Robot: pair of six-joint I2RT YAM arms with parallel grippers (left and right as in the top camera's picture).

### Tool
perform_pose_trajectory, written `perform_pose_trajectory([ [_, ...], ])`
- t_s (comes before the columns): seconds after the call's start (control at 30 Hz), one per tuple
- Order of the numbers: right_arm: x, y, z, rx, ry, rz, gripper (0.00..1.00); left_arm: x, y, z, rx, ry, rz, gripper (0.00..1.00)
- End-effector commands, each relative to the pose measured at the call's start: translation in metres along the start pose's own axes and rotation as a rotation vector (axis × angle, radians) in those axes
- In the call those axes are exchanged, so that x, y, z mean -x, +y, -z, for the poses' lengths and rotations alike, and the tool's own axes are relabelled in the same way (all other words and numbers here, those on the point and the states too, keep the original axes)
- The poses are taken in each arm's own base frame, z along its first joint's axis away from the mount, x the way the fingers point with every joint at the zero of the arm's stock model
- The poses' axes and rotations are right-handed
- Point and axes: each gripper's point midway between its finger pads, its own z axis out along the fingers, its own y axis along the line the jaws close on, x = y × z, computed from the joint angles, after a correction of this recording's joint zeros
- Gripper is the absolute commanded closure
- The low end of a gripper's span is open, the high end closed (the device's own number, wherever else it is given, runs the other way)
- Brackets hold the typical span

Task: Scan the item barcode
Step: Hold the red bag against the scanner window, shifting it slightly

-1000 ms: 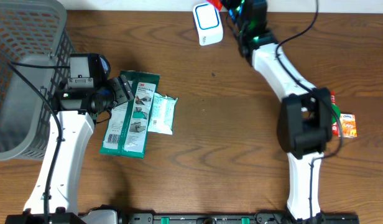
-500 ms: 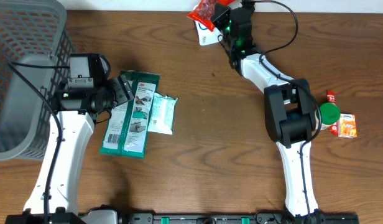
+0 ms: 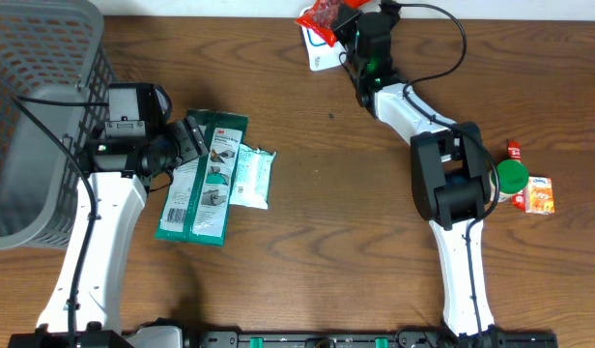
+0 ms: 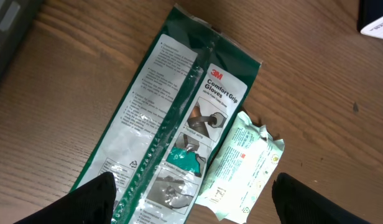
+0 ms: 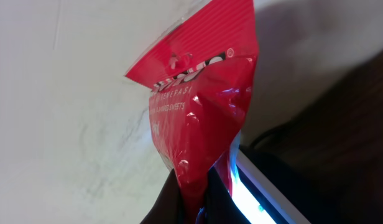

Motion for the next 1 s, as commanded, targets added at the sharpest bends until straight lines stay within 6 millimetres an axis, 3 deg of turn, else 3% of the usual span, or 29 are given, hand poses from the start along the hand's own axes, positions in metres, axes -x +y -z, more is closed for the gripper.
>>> perform_pose_trajectory([
  [0.0, 0.027, 0.007, 0.003, -0.012, -0.109, -0.080, 0.99, 0.006, -0.001, 0.006, -0.004, -0.020, -0.008, 0.19],
  [0.2, 0.029, -0.003, 0.003, -0.054, -0.130, -0.112, 0.99, 0.006, -0.001, 0.006, -0.005, -0.020, -0.008, 0.19],
  [0.43, 0.029, 0.002, 0.003, -0.033, -0.123, -0.111, 0.99, 0.006, -0.001, 0.006, -0.005, -0.020, -0.008, 0.19],
  [0.7, 0.050, 0.067, 0.020, 0.126, -0.082, 0.017, 0.99, 0.006, -0.001, 0.006, -0.004, -0.020, -0.008, 0.19],
  [0.87, 0.057, 0.131, 0.054, 0.253, 0.081, 0.082, 0.99, 0.006, -0.001, 0.006, -0.004, -0.020, -0.008, 0.19],
  [0.97, 0.048, 0.150, 0.082, 0.289, 0.270, 0.107, 0.99, 0.006, -0.001, 0.006, -0.004, -0.020, -0.008, 0.19],
])
